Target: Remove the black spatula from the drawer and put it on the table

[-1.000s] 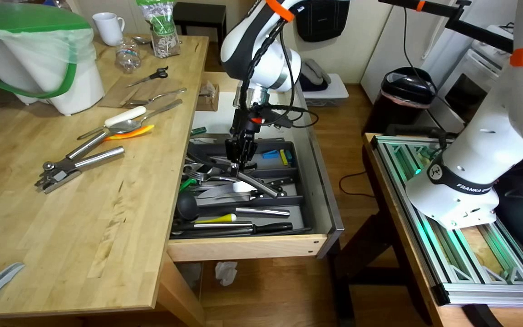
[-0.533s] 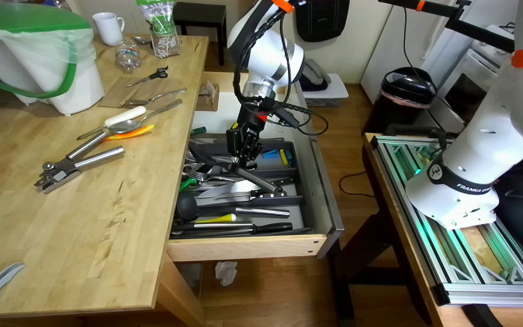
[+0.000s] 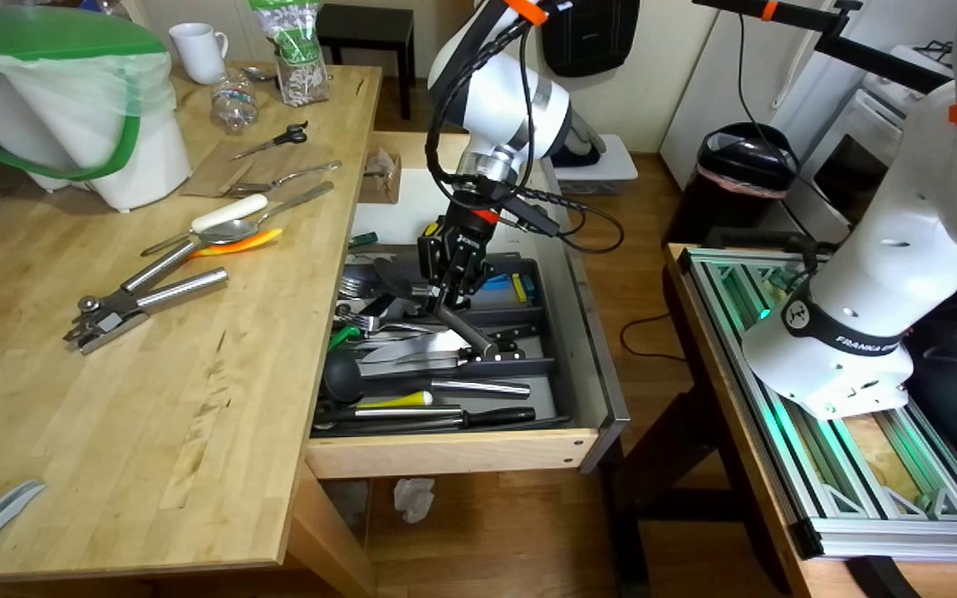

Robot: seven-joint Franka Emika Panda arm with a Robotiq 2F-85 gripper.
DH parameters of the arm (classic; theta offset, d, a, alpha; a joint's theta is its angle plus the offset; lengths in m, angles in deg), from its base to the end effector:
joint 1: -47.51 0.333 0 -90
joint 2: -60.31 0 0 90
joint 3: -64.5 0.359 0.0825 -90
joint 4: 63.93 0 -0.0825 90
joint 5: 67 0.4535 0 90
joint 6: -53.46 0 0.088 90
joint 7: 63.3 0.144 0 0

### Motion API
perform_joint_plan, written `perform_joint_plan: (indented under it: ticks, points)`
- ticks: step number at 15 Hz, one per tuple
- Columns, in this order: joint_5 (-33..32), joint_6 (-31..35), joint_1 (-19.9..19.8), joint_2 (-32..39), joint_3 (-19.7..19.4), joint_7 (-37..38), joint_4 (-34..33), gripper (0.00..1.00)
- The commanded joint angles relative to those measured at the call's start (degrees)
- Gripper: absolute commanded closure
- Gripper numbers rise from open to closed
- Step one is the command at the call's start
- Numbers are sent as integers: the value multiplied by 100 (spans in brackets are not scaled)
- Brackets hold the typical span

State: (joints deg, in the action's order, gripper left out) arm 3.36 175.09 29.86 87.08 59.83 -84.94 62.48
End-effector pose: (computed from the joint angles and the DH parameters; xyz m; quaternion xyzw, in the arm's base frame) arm 0.5424 -0.1487 0.1013 -0.7931 0.4291 0.0596 0.4282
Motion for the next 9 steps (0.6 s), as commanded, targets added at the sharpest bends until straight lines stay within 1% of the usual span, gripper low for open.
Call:
perform_joint_plan:
  ticks: [1,4,7,9]
  points:
    - [410,844,466,-495,-226,411,508,94]
    - [532,1633,712,-779,-234,535,758,94]
    - [476,2615,1002,-1086,-170,488,1001,94]
    - [299,3087,1143,-1292,-96,115,1131,94]
